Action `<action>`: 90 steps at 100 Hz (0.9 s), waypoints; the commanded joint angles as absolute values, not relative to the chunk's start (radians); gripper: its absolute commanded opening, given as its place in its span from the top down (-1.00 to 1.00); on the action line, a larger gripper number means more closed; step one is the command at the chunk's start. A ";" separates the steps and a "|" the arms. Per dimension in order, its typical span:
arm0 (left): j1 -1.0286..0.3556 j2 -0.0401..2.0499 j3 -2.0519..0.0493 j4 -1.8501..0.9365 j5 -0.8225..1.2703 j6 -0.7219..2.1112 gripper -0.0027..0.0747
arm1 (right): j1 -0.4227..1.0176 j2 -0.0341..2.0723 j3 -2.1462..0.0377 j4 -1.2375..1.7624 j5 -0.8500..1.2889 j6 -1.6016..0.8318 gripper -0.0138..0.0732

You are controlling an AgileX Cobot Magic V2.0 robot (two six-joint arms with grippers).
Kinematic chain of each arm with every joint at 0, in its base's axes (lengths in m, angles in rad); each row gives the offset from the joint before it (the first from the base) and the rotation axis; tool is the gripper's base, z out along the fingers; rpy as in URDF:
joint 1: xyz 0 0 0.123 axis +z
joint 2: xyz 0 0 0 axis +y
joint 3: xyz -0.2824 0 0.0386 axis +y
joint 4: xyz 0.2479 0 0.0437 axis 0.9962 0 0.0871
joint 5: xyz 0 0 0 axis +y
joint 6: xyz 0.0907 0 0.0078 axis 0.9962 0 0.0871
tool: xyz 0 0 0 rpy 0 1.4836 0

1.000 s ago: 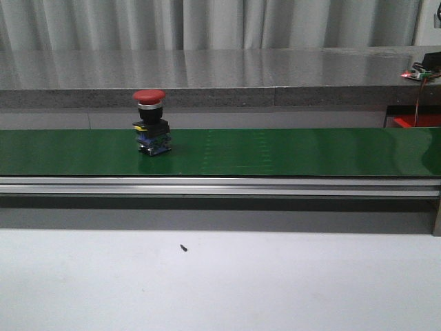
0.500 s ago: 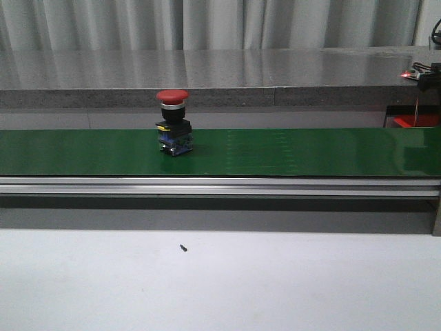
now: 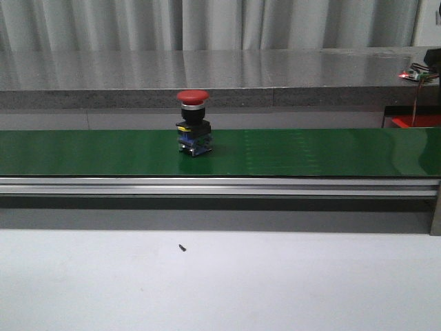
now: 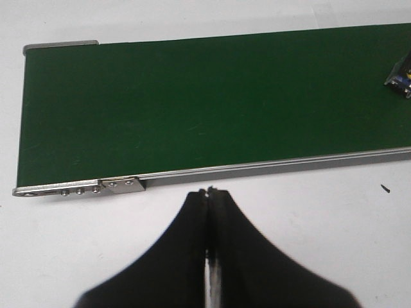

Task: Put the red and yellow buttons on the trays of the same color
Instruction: 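Lower the red button into the red tray and open the right gripper, then move the right gripper down over the second arriving red button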

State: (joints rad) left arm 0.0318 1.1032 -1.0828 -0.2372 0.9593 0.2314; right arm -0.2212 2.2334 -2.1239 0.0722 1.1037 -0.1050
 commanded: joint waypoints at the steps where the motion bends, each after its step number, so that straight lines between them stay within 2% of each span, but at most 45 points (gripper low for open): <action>1: 0.023 1.083 -1.109 -0.260 0.919 0.230 0.98 | -0.229 2.115 -2.160 0.101 1.095 -0.103 -0.48; 22: 0.023 1.083 -1.109 -0.257 0.927 0.230 0.98 | -0.228 2.021 -2.159 0.109 1.162 -0.103 -0.43; 39: 0.023 1.083 -1.109 -0.257 0.934 0.230 0.98 | -0.206 1.948 -2.157 0.111 1.195 -0.103 0.04; 48: 0.023 1.083 -1.109 -0.257 0.934 0.230 0.98 | -0.189 1.916 -2.157 0.111 1.209 -0.103 0.18; 90: 0.023 1.083 -1.109 -0.257 0.932 0.230 0.98 | -0.039 1.796 -2.039 0.132 1.286 -0.088 0.22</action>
